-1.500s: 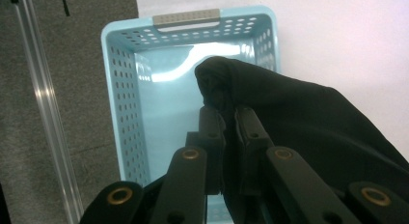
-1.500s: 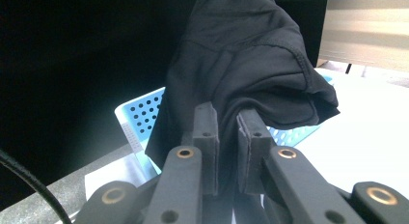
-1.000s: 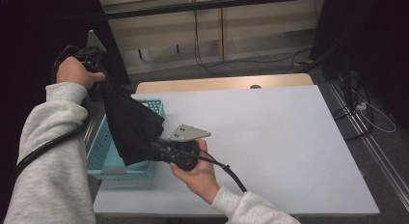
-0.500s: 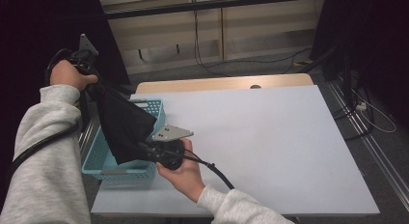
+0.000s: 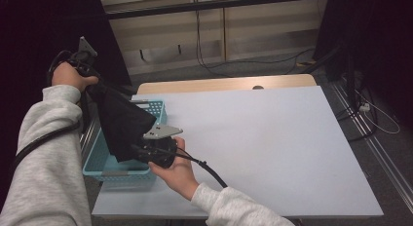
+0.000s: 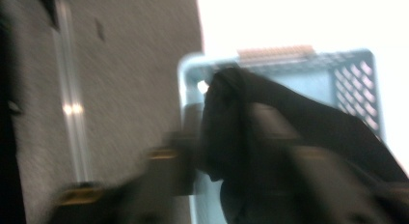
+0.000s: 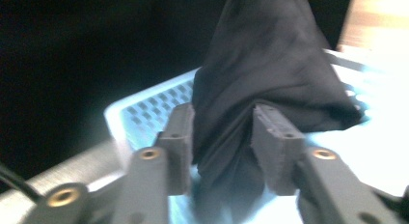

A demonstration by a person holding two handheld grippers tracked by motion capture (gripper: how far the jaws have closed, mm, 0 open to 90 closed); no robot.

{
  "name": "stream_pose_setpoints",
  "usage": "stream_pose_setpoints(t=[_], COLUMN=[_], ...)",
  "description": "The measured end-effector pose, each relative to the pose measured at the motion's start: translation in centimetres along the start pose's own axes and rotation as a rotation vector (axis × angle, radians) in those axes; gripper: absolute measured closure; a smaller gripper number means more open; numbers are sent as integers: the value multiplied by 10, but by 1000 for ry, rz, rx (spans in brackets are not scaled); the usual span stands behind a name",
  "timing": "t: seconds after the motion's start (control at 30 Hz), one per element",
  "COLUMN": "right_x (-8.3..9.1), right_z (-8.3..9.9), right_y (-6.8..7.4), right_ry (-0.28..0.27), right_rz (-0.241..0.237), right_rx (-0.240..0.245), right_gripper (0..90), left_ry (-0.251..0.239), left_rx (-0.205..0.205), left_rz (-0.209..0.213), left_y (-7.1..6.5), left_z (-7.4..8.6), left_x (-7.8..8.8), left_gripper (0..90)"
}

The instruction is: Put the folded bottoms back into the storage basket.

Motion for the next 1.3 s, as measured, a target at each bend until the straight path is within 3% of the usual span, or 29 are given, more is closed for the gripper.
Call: stream_pose_setpoints(t=[0.03, 0.1, 0.17, 0.27, 0.4, 0.8, 1.3], right_x=[3, 13, 27, 48, 71, 119, 147], right_z=[2, 1, 0, 0, 5, 25, 38], right_y=[-3, -7, -10, -16, -24, -49, -63], right_ry=[16, -3, -14, 2, 12, 25, 30], right_rz=[23, 44, 46, 59, 60, 84, 120], right_rx=[17, 44, 28, 45, 36, 40, 30], right_gripper=[553, 507, 461, 423, 361, 260, 225], left_ry=[20, 23, 26, 26, -8, -47, -107], left_rx=[-24, -54, -41, -47, -41, -76, -123], left_rz=[-3, 3, 10, 17, 33, 89, 121], left_y=[-2, -8, -12, -17, -25, -57, -85], left_z=[5, 13, 21, 29, 34, 44, 45], left_x=[-3, -7, -10, -13, -11, -15, -4], left_gripper=[555, 489, 422, 367, 291, 250, 230])
Point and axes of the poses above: each handheld gripper's, and its own axes: x roughly backward along the jaws, z roughly out of its underside, y roughly to its left, the point moved 10 cm from there along -x, roughly forward along the jaws, and after that the axes turned 15 degrees about -z, right-handed, at the moved point
